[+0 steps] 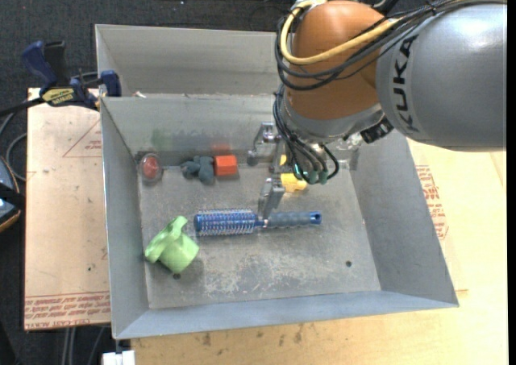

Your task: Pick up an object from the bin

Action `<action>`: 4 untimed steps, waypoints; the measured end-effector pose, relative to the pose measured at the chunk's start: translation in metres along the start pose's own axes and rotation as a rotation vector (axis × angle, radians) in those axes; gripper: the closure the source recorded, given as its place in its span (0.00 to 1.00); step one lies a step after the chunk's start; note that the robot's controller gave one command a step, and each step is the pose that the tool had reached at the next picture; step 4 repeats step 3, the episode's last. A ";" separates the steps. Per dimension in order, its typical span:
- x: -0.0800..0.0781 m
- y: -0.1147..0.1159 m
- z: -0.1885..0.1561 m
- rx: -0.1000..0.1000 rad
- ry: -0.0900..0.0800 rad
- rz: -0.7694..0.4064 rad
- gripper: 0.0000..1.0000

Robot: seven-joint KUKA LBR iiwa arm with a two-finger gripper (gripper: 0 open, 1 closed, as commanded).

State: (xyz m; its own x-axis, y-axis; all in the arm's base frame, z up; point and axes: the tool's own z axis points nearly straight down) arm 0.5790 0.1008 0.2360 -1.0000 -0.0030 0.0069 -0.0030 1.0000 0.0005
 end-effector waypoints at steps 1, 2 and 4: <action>0.011 -0.056 0.157 0.000 -0.004 -0.106 0.00; 0.010 -0.055 0.153 0.000 -0.007 -0.107 1.00; 0.019 -0.051 0.010 0.000 -0.016 -0.162 1.00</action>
Offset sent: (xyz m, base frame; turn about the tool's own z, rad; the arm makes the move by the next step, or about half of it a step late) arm -0.0111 -0.0551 -0.1522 -0.1092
